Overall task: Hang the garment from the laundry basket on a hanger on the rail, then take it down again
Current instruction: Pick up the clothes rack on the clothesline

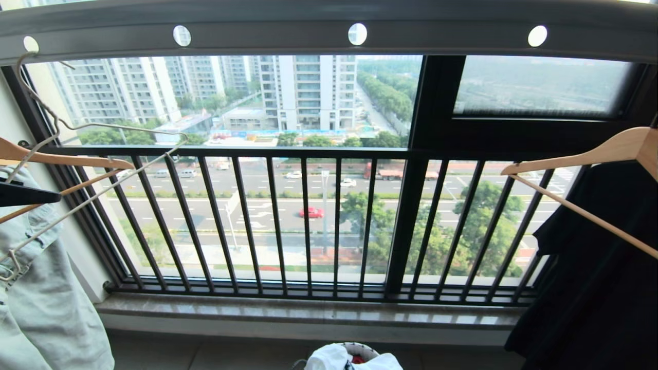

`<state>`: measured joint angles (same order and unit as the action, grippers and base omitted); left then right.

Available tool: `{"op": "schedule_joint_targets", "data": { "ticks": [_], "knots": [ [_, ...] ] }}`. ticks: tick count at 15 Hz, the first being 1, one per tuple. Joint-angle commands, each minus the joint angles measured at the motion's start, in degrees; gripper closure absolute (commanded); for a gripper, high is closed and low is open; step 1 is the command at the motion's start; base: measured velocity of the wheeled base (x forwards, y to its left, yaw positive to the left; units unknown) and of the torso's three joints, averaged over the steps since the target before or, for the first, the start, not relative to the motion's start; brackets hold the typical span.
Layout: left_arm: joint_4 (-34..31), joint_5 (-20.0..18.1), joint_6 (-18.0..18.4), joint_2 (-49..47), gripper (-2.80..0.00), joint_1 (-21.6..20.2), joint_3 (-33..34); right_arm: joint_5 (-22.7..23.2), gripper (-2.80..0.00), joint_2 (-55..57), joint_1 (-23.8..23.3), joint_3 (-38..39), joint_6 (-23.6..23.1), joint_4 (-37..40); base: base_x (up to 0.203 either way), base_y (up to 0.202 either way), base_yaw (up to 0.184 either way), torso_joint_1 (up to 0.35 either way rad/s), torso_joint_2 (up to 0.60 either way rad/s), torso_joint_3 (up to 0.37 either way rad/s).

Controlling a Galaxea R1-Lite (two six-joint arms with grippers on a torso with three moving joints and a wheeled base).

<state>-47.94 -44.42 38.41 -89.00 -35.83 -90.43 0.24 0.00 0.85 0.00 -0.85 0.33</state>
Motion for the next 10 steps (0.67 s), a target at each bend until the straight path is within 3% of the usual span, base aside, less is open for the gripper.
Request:
{"op": "schedule_joint_targets", "data": {
  "ticks": [1, 7, 8, 10],
  "knots": [
    [-0.23, -0.24, 0.17, -1.0, -2.8, -0.03, 0.25, 0.02, 0.0, 0.0, 0.03, 0.0, -0.03, 0.02, 0.0, 0.0, 0.0, 0.0, 0.0, 0.0],
    [-0.14, -0.23, 0.26, -1.5, -2.8, 0.32, 0.11, 0.02, 0.0, 0.0, 0.03, 0.0, -0.03, 0.02, 0.0, 0.0, 0.0, 0.0, 0.0, 0.0],
    [-0.14, -0.23, 0.26, -1.52, 0.0, 0.32, -0.01, 0.02, 0.0, 0.09, 0.03, 0.0, -0.03, -0.06, 0.0, 0.0, 0.0, 0.0, 0.0, 0.0],
    [-0.14, -0.23, 0.17, -1.35, 0.0, 0.32, -0.01, 0.02, 0.0, 0.09, 0.03, 0.0, -0.03, 0.02, 0.0, 0.0, 0.0, 0.0, 0.0, 0.0]
  ]
}}
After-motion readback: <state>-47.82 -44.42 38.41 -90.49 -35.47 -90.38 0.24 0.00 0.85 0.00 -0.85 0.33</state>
